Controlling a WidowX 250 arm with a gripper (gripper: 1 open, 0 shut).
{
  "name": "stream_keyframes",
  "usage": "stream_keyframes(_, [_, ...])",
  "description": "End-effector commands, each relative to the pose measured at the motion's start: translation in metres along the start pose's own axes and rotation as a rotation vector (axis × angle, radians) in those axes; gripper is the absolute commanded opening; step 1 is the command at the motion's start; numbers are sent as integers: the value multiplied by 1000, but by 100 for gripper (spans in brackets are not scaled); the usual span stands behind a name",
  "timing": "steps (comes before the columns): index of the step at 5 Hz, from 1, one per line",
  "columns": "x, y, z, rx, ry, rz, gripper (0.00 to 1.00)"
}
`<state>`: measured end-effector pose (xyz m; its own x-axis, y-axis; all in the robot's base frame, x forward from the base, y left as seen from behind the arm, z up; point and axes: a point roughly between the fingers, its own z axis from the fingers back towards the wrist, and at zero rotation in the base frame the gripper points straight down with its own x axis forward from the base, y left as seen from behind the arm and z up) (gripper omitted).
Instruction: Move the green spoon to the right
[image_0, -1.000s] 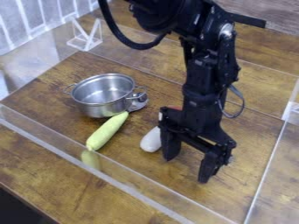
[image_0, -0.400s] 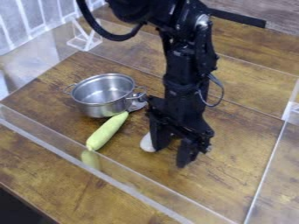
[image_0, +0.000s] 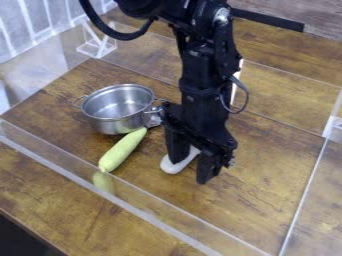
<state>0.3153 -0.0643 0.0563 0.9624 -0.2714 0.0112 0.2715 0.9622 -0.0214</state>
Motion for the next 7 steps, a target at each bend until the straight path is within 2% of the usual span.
stream_keyframes(1, [20, 2, 26, 12, -72, 44, 0])
stream_keyframes(2, [44, 1, 35, 14, -98, 119, 0])
stream_keyframes(3, [41, 4, 41, 10, -109, 183, 100])
stream_keyframes(4, [33, 12, 45, 11, -105, 240, 0])
stream_keyframes(5, [37, 18, 47, 9, -101, 205, 100])
stream_keyframes(6, [42, 23, 49, 3, -103, 168, 100])
stream_keyframes(7, [40, 15, 48, 6, -108, 212, 100])
